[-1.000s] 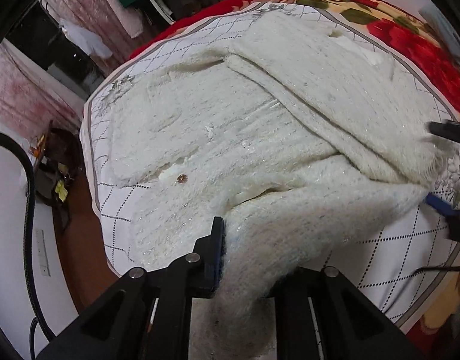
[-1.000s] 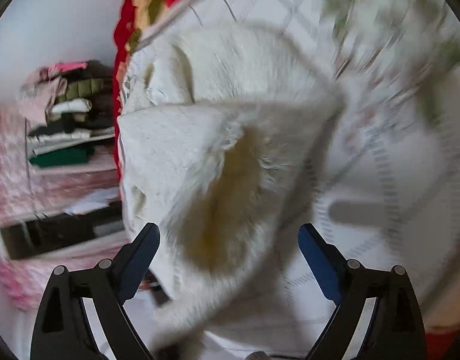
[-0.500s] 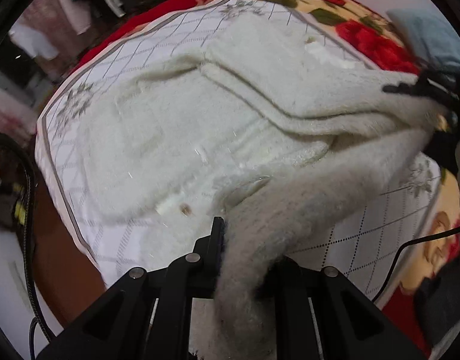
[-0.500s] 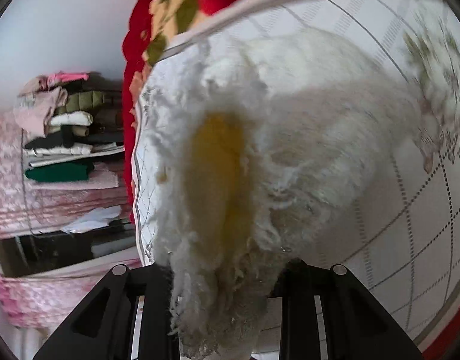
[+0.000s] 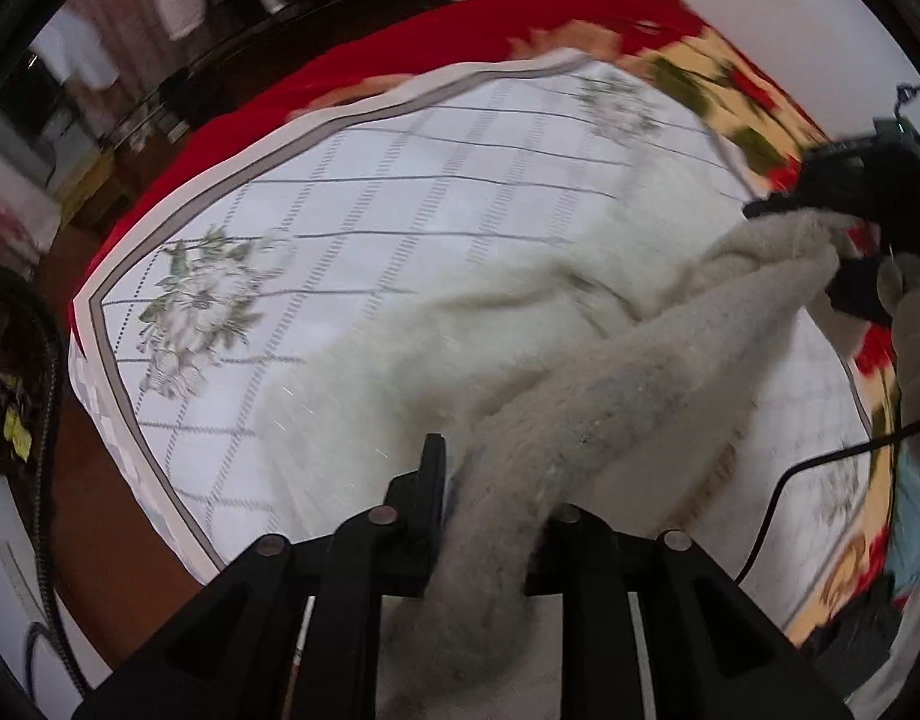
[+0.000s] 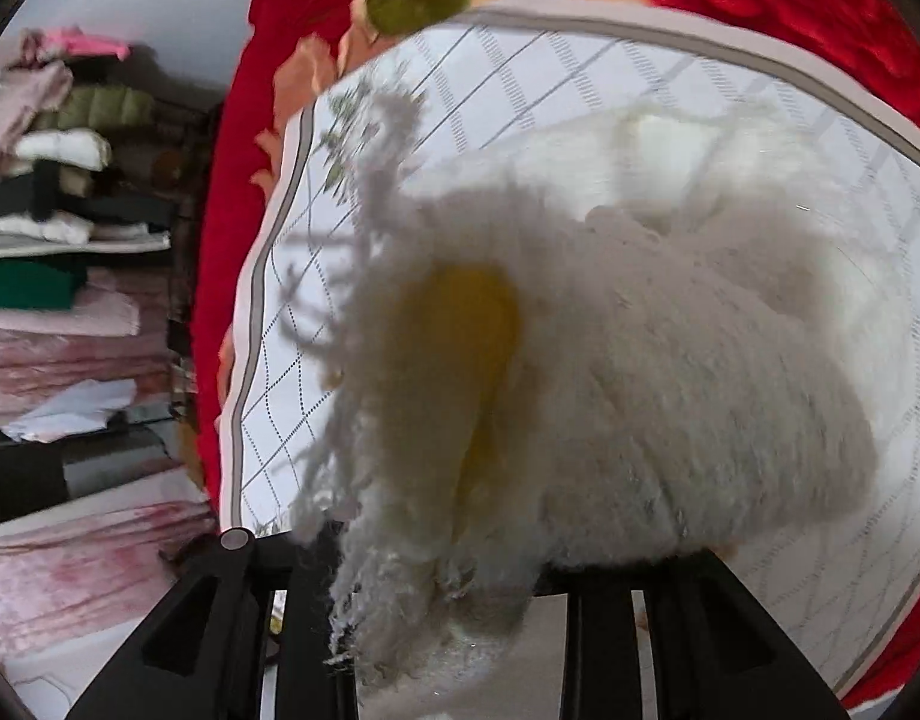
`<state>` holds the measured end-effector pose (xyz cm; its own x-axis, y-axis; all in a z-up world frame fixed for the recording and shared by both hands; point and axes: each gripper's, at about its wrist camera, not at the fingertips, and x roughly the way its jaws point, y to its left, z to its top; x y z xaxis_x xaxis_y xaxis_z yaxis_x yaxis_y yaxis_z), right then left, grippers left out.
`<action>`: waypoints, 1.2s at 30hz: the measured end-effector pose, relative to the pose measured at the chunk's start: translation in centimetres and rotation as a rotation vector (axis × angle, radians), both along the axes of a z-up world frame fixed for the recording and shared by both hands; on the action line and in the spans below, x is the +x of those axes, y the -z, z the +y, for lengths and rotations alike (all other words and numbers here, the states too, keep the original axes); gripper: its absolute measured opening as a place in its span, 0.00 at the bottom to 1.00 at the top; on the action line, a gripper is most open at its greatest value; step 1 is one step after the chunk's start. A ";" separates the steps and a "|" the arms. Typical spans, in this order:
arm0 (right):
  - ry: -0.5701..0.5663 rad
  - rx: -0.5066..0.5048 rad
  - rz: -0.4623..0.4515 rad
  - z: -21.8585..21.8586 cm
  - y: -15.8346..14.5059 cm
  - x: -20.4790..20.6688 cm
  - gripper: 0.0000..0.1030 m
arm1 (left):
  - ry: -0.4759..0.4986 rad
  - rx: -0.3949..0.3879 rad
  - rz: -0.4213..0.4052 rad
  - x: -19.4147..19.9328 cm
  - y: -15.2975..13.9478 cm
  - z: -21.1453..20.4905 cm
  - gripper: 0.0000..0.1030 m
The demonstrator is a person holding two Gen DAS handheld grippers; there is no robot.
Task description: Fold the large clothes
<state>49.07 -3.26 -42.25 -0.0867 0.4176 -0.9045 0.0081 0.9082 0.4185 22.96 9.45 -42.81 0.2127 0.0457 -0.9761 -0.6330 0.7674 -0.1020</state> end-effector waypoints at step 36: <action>0.501 0.349 -0.017 -22.0 10.4 -3.3 0.14 | -0.090 0.146 0.182 -1.7 7.9 9.7 0.82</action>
